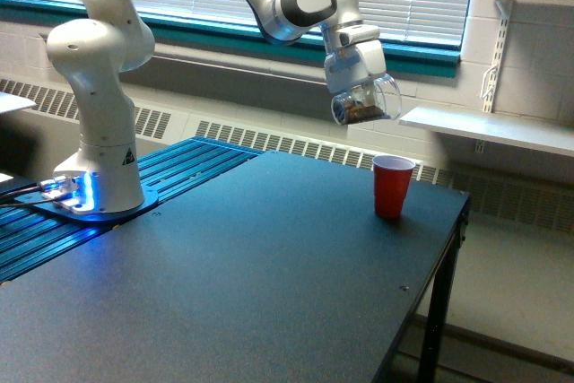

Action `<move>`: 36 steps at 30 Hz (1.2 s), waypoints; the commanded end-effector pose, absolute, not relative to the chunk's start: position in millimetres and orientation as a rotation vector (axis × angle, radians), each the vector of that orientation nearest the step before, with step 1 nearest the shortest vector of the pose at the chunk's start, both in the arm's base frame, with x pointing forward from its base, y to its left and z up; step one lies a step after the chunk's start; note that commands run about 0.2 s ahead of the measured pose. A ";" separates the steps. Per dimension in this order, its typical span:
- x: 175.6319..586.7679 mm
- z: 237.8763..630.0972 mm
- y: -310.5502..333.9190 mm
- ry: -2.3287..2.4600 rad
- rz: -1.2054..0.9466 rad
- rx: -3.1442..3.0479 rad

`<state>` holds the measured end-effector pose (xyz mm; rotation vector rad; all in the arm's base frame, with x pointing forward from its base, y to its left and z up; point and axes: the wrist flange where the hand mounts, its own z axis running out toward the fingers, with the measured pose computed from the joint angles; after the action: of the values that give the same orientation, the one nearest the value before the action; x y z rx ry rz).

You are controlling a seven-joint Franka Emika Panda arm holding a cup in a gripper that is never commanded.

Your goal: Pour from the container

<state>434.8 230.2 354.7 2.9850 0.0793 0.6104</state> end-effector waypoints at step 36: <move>426.5 325.1 248.4 0.158 0.482 2.909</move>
<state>423.8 239.8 322.6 2.9136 0.1670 0.4731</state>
